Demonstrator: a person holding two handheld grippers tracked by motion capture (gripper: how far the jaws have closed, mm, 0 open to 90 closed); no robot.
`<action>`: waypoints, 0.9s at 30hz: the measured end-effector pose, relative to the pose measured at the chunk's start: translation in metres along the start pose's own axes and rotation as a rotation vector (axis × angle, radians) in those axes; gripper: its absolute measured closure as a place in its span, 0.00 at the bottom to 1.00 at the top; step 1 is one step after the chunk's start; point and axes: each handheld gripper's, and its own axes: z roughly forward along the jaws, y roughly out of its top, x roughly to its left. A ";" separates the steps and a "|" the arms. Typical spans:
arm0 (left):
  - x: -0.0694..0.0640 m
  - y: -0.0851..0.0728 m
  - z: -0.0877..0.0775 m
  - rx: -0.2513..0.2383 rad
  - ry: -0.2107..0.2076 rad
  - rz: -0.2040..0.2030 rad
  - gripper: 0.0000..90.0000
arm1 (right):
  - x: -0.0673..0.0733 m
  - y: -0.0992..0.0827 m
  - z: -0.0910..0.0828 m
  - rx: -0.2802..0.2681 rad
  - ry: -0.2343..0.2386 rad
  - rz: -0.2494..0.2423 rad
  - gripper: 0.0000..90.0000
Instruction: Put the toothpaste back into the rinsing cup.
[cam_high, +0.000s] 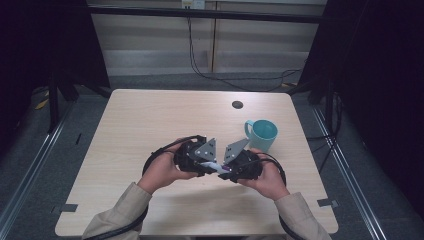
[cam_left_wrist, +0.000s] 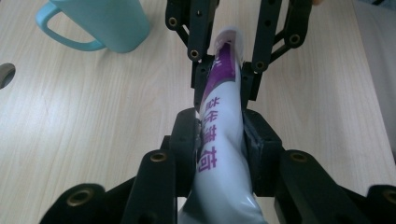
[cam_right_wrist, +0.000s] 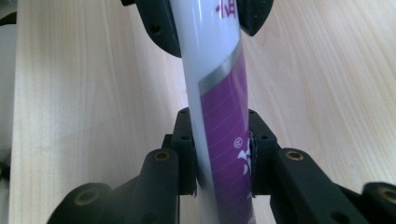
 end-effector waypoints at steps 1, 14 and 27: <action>0.000 -0.001 0.000 -0.005 -0.002 -0.005 0.76 | 0.000 0.000 0.000 0.004 0.002 -0.003 0.79; 0.006 -0.026 -0.001 -0.023 0.058 -0.149 0.31 | -0.005 -0.009 -0.007 0.022 -0.010 0.040 0.81; 0.004 -0.079 0.027 -0.001 0.056 -0.294 0.19 | -0.022 -0.025 -0.022 -0.089 -0.025 0.157 0.81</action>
